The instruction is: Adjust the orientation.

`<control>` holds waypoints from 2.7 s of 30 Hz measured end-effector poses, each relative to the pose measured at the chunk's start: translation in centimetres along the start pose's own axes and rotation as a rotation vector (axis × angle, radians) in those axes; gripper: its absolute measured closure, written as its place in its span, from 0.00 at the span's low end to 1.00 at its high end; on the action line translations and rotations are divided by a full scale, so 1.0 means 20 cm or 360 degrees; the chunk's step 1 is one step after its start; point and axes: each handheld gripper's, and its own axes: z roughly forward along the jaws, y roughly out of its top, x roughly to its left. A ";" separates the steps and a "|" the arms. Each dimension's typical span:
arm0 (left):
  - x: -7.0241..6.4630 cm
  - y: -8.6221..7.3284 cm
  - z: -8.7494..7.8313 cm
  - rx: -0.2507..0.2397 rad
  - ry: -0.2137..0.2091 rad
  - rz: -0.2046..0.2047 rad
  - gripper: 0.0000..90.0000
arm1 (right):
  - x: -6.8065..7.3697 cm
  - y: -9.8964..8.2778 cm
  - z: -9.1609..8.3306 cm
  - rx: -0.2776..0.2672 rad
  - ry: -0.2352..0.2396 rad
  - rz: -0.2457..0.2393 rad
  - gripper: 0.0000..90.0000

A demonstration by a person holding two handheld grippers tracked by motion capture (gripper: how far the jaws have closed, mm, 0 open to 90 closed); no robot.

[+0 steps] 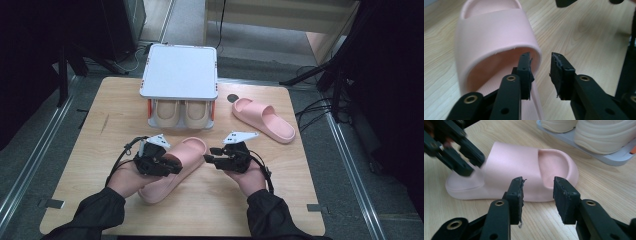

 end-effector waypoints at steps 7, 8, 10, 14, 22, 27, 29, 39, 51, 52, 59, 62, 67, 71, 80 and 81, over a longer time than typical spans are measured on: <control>0.08 -0.05 -0.08 -0.0029 0.0085 -0.0043 0.90 | 0.03 0.00 0.05 0.0028 -0.0007 -0.0030 0.79; 0.09 -0.06 -0.09 -0.0023 0.0085 -0.0053 0.91 | 0.04 0.01 0.06 0.0028 -0.0003 -0.0015 0.83; 0.12 -0.07 -0.09 -0.0016 0.0098 -0.0074 0.94 | 0.04 0.01 0.07 0.0036 0.0018 0.0025 0.92; 0.20 -0.09 -0.09 -0.0019 0.0139 -0.0117 0.96 | 0.06 0.01 0.10 0.0073 0.0021 0.0027 0.98; 0.33 -0.12 -0.07 -0.0028 0.0160 -0.0164 0.95 | 0.11 -0.01 0.14 0.0104 0.0061 -0.0002 1.00; 0.37 -0.12 -0.02 0.0007 0.0175 -0.0158 0.95 | 0.12 -0.01 0.16 0.0135 0.0072 -0.0003 1.00; 0.37 -0.12 0.01 0.0034 0.0143 -0.0167 0.95 | 0.12 -0.02 0.18 0.0149 0.0072 0.0007 1.00; 0.31 -0.13 0.03 0.0041 0.0095 -0.0166 0.95 | 0.09 -0.02 0.19 0.0148 0.0019 0.0011 1.00; 0.25 -0.15 0.03 -0.0008 0.0025 -0.0175 0.95 | 0.04 0.02 0.21 0.0130 -0.0013 0.0035 0.99; 0.25 -0.15 0.03 -0.0009 0.0022 -0.0175 0.95 | 0.03 0.02 0.22 0.0125 -0.0011 0.0033 0.99; 0.26 -0.15 -0.01 -0.0065 0.0050 -0.0184 0.88 | 0.03 0.02 0.21 0.0116 -0.0022 0.0030 0.95; 0.27 -0.15 -0.04 -0.0111 0.0070 -0.0173 0.87 | 0.02 0.02 0.20 0.0092 -0.0002 0.0028 0.85; 0.26 -0.15 -0.09 -0.0161 0.0061 -0.0199 0.76 | 0.02 0.04 0.18 0.0067 -0.0026 -0.0006 0.74; 0.27 -0.15 -0.12 -0.0180 0.0052 -0.0177 0.65 | 0.00 0.05 0.15 0.0059 -0.0024 0.0016 0.70; 0.27 -0.15 -0.16 -0.0177 0.0050 -0.0214 0.56 | -0.02 0.08 0.08 0.0017 0.0000 0.0033 0.69; 0.27 -0.15 -0.16 -0.0177 0.0052 -0.0215 0.54 | -0.02 0.08 0.07 0.0018 -0.0002 0.0034 0.68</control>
